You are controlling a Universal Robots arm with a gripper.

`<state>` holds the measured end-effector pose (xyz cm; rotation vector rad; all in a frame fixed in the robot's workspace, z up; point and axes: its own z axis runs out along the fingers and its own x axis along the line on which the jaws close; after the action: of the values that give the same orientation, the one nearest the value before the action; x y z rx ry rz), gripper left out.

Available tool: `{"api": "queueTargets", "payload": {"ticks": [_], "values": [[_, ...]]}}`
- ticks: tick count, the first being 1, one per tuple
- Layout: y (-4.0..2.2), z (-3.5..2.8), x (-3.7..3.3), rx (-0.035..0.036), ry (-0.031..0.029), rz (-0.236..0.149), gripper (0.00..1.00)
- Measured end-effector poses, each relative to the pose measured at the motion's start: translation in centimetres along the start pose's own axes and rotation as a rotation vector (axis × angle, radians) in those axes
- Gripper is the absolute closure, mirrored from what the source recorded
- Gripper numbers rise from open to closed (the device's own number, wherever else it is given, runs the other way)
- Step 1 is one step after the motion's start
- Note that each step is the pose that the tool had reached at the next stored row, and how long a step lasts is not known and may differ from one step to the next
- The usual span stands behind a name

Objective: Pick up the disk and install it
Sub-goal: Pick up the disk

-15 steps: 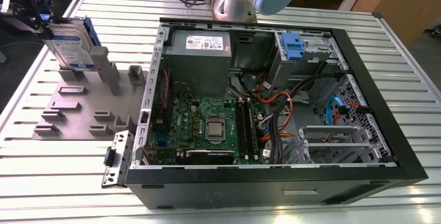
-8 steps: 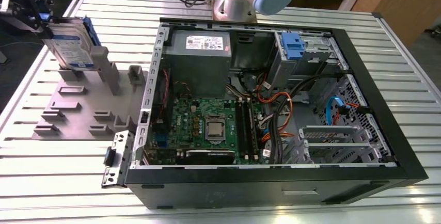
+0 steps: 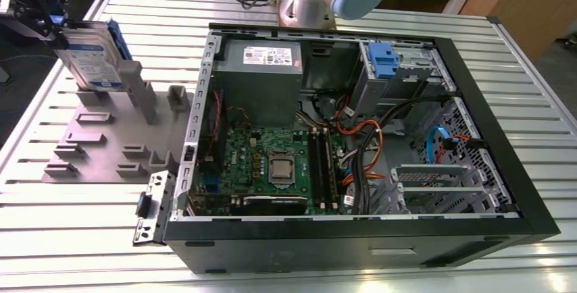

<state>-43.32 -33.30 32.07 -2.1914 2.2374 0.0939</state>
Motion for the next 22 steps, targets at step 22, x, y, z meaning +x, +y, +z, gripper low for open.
{"api": "queueTargets", "payload": {"ticks": [22], "values": [[0.03, -0.8, -0.04, 0.0001, -0.0001, 0.0, 0.64]]}}
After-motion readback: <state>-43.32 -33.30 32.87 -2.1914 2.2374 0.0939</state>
